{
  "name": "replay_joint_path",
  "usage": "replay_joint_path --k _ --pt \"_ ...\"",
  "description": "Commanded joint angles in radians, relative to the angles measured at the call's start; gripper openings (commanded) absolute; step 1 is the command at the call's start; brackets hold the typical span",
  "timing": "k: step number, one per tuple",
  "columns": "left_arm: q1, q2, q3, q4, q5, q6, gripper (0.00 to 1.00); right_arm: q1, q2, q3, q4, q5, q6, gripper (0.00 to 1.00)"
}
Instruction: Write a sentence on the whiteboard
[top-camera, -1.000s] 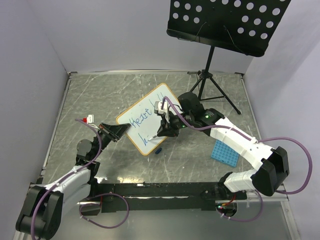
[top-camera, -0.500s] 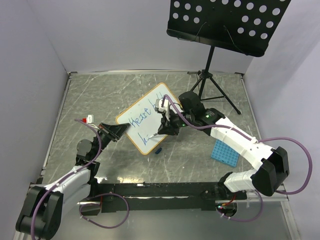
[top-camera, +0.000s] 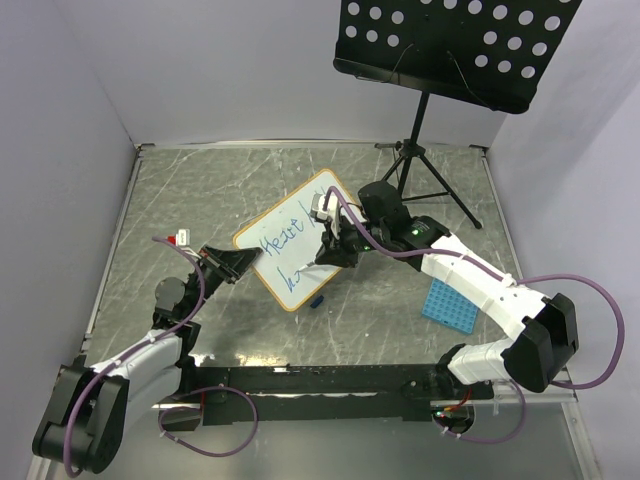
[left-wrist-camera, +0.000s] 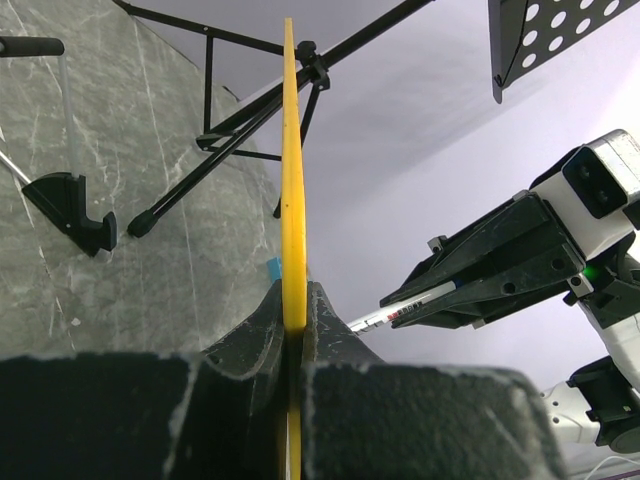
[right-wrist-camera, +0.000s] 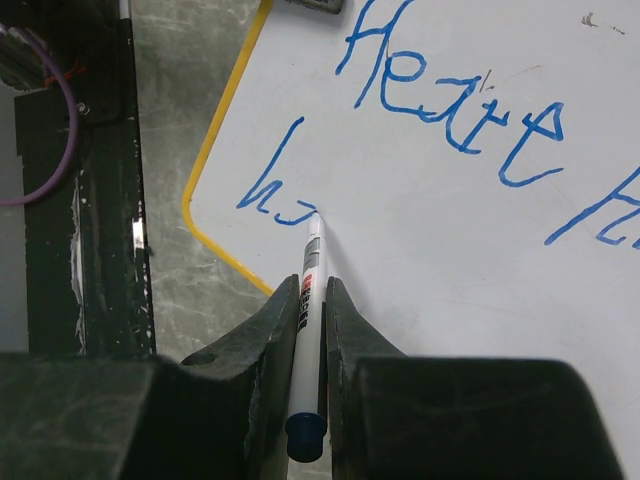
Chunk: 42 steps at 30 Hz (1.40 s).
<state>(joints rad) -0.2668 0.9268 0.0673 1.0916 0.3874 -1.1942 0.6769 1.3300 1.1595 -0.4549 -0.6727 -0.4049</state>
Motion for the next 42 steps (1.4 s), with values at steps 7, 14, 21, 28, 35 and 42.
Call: replay_joint_path --k 7,14,21,28,35,42 --pt "0.000 -0.062 0.022 0.140 -0.024 -0.044 0.01 -0.007 0.005 0.026 -0.008 -0.024 -0.029 0.00" --pt "0.001 -0.092 0.022 0.113 -0.064 -0.036 0.01 -0.005 0.009 0.022 -0.033 -0.033 -0.049 0.00" --pt "0.009 -0.098 0.028 0.106 -0.062 -0.038 0.01 -0.010 0.008 0.022 -0.031 0.005 -0.049 0.00" --pt "0.014 -0.100 0.023 0.099 -0.055 -0.035 0.01 -0.034 0.000 0.025 -0.019 0.027 -0.031 0.00" --pt "0.014 -0.056 0.028 0.114 -0.021 -0.030 0.01 -0.040 -0.043 0.019 0.013 -0.082 -0.020 0.00" --pt "0.015 0.004 0.040 0.165 0.010 -0.041 0.01 -0.034 -0.043 0.006 0.045 -0.133 0.006 0.00"
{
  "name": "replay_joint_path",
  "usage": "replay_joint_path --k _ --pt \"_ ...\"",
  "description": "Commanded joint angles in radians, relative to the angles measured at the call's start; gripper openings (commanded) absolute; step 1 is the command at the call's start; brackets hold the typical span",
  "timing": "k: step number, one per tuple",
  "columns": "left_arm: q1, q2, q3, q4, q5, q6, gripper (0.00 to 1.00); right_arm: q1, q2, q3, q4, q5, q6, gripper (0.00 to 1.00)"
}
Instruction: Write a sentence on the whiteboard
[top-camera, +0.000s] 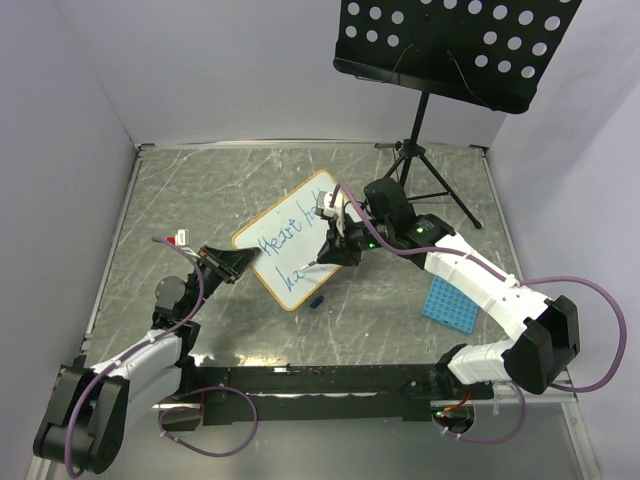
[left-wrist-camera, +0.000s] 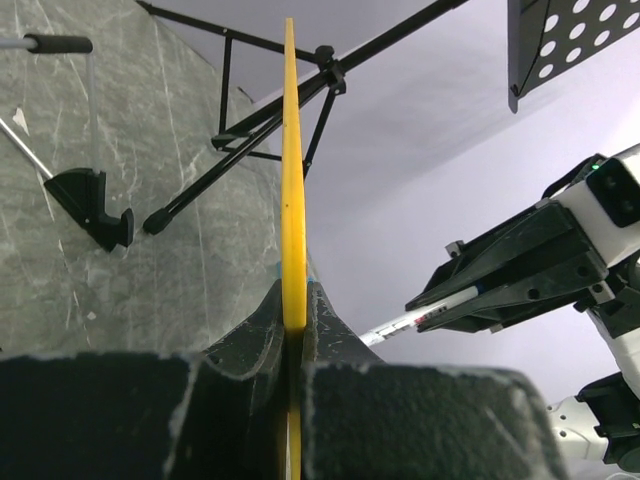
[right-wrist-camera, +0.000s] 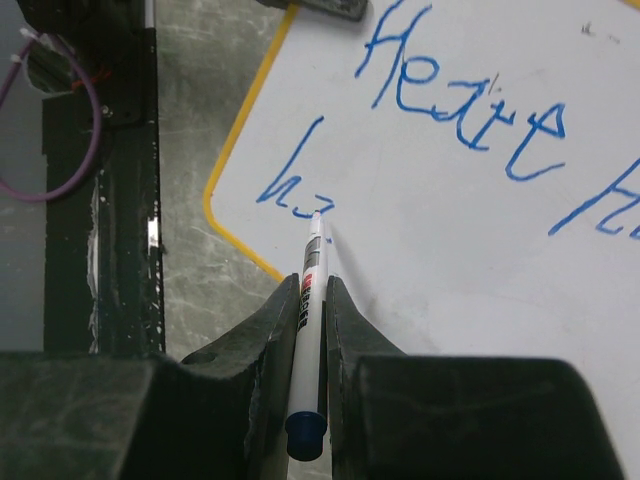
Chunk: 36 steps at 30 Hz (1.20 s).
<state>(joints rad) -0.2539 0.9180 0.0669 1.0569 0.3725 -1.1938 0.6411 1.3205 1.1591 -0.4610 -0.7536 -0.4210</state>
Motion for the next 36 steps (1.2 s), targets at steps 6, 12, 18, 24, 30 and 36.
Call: replay_joint_path --k 6,12,18,24,30,36 --pt "0.001 0.042 0.036 0.244 0.036 -0.059 0.01 0.014 0.005 0.016 0.042 -0.038 0.030 0.00" --pt "0.001 0.024 0.033 0.232 0.032 -0.055 0.01 0.040 0.037 0.027 0.028 -0.026 0.027 0.00" --pt "0.001 0.009 0.025 0.224 0.032 -0.055 0.01 0.051 0.046 0.033 0.024 -0.006 0.025 0.00" --pt "0.001 0.007 0.030 0.219 0.031 -0.053 0.01 0.051 0.043 0.030 0.028 0.002 0.027 0.00" --pt "0.001 0.012 0.028 0.229 0.034 -0.058 0.01 0.051 0.034 0.021 0.061 0.048 0.048 0.00" --pt "0.001 0.015 0.027 0.236 0.036 -0.061 0.01 0.051 0.029 0.016 0.079 0.065 0.062 0.00"
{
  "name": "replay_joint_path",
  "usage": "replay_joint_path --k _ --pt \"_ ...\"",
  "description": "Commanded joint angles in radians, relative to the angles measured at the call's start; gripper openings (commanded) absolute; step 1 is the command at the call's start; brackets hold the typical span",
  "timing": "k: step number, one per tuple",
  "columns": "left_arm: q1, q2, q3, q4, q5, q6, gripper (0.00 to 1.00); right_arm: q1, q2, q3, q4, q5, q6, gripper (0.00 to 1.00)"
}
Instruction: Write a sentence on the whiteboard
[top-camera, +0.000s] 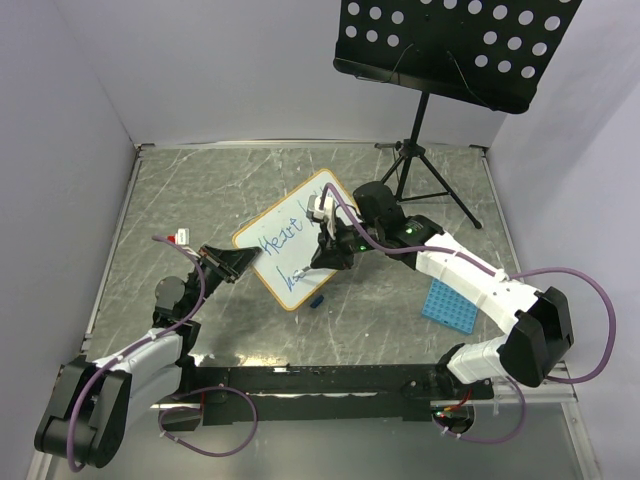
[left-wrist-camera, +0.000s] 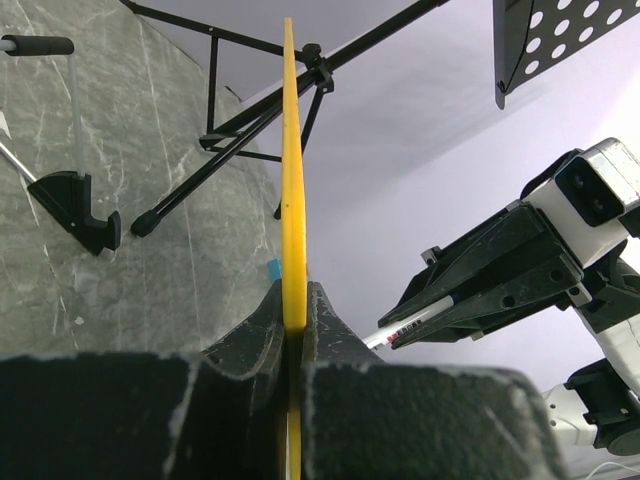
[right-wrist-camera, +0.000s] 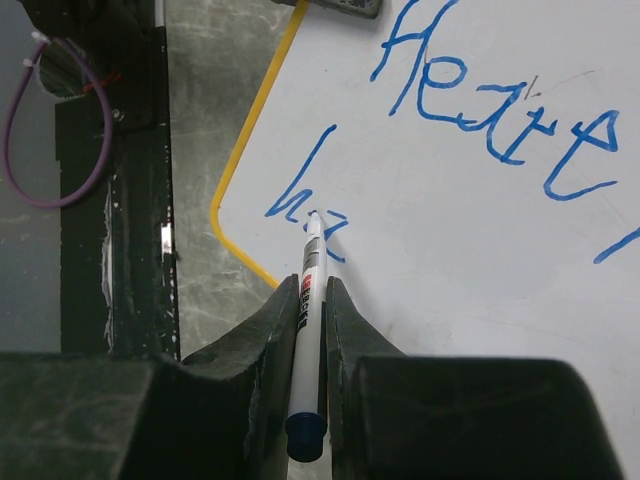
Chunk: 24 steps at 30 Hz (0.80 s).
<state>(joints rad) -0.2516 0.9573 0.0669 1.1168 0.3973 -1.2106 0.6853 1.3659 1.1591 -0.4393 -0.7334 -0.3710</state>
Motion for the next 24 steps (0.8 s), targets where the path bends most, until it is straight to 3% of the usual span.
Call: replay_joint_path --k 1,24 --pt "-0.002 -0.023 0.027 0.178 0.012 -0.044 0.01 0.007 -0.017 0.016 0.059 0.048 0.014 0.00" --pt "0.000 -0.095 0.013 0.100 -0.048 -0.027 0.01 0.005 -0.016 0.007 -0.032 -0.012 -0.082 0.00"
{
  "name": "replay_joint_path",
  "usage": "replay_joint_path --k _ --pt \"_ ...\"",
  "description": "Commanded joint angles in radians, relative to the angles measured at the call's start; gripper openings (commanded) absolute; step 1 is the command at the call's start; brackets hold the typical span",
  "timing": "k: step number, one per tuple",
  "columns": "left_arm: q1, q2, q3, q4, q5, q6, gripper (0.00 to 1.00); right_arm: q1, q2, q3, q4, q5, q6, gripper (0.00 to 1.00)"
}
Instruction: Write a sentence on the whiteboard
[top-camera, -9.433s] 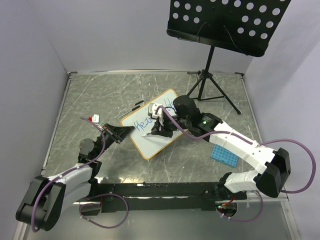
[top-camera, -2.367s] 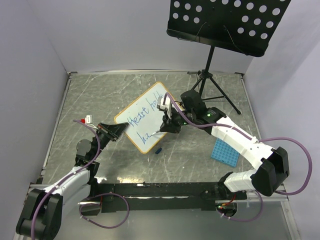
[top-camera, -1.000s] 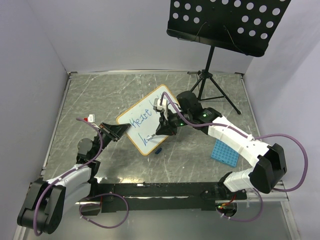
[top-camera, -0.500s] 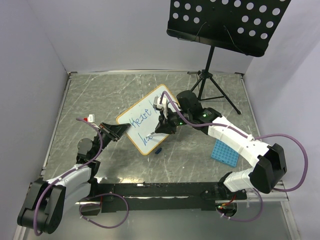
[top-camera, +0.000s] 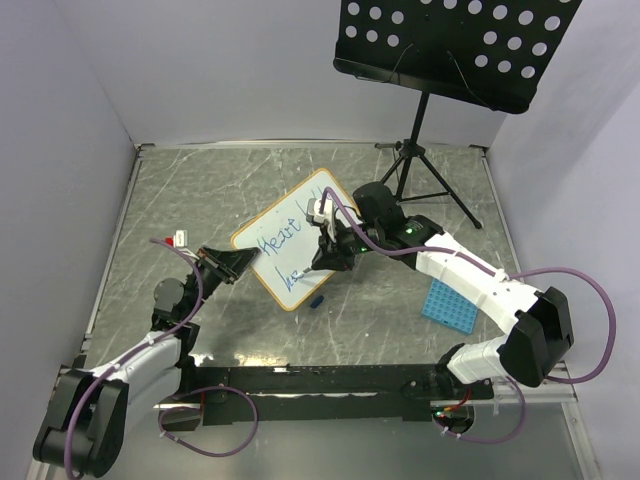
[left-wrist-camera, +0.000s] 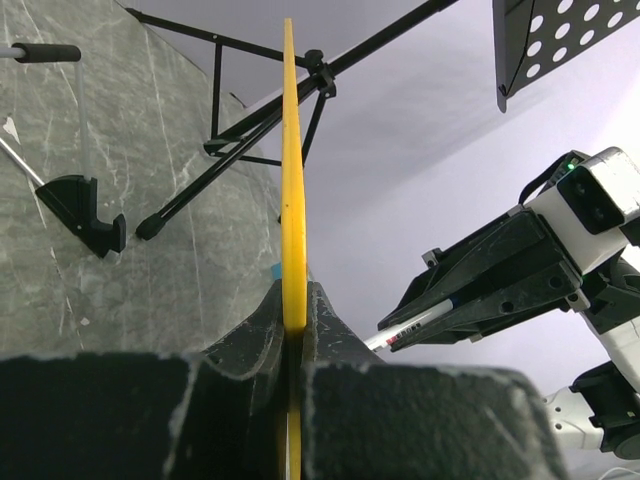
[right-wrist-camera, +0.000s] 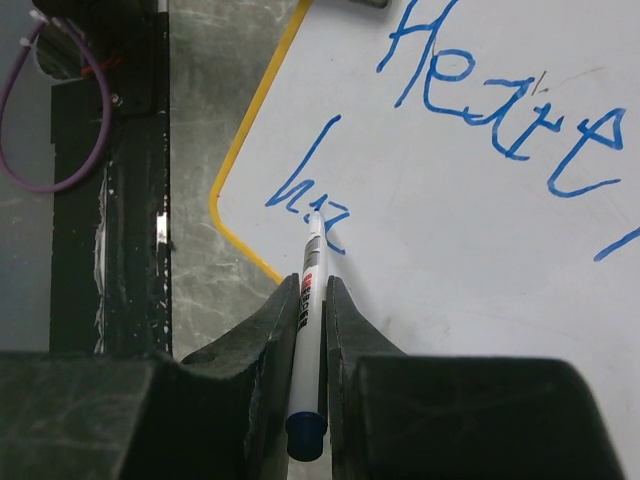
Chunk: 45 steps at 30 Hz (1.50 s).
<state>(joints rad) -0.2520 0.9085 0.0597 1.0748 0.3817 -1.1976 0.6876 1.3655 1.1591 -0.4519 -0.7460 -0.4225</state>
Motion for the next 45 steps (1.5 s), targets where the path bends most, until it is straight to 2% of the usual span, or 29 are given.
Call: replay_joint_path --k 1,10,17,25,45 --pt "-0.001 -0.048 0.023 0.140 -0.030 -0.039 0.01 0.004 -0.014 0.007 -0.021 -0.001 -0.030 0.00" --pt "-0.001 -0.026 0.023 0.158 -0.023 -0.039 0.01 -0.002 -0.016 0.025 -0.024 -0.030 -0.021 0.00" --pt "-0.001 -0.010 0.028 0.152 -0.003 -0.026 0.01 -0.098 -0.092 0.024 0.034 -0.119 0.043 0.00" --pt "-0.001 0.039 0.040 0.197 0.042 -0.028 0.01 -0.177 -0.115 -0.032 0.096 -0.121 0.074 0.00" --pt "-0.001 0.027 0.023 0.212 0.054 -0.030 0.01 -0.181 -0.109 -0.075 0.108 -0.144 0.082 0.00"
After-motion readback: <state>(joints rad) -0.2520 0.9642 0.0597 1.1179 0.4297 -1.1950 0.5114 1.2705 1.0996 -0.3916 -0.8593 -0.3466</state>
